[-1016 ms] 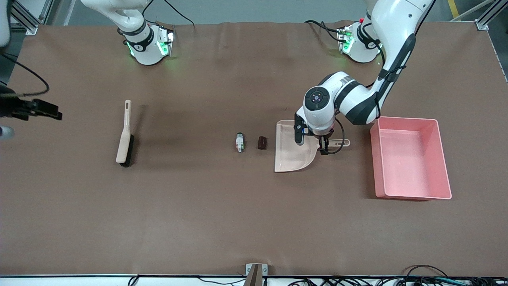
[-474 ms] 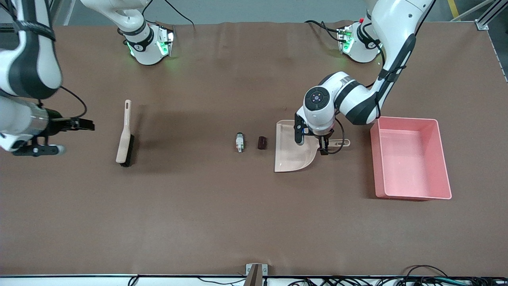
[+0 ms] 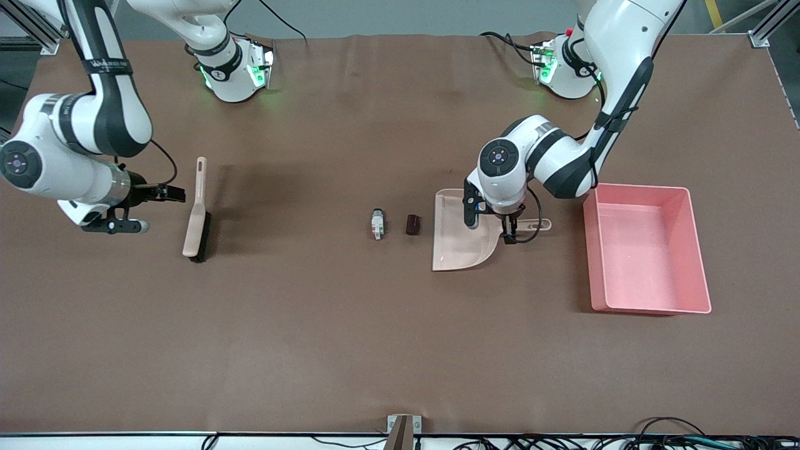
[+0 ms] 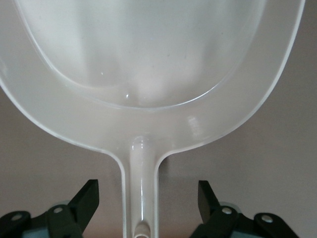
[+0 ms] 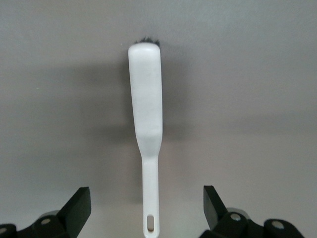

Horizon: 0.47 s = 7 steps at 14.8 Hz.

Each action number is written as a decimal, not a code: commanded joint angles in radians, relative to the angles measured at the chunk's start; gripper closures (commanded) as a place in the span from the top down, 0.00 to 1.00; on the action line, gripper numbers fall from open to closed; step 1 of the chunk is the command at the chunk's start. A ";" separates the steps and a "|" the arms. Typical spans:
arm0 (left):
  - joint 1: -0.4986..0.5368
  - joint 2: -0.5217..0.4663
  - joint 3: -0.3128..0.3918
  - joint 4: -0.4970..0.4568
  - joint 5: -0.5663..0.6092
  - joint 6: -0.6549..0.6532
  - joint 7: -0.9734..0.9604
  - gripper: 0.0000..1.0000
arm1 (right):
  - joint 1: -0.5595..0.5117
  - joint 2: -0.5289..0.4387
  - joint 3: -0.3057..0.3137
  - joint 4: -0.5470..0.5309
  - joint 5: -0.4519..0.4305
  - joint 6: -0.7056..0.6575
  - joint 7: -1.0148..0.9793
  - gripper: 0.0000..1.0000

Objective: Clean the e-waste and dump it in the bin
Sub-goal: 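Reach the right gripper to the white brush and grasp its handle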

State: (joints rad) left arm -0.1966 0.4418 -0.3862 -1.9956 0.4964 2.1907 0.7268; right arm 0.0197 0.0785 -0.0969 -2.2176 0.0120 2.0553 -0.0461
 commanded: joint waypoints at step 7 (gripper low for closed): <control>0.009 0.018 -0.006 -0.002 0.047 0.029 0.011 0.88 | 0.003 0.001 0.005 -0.235 0.011 0.394 0.014 1.00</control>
State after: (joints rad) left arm -0.1963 0.4535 -0.3862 -1.9957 0.5233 2.2016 0.7269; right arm 0.0211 0.0715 -0.0964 -2.4270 0.0142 2.3891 -0.0452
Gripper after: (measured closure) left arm 0.123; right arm 0.000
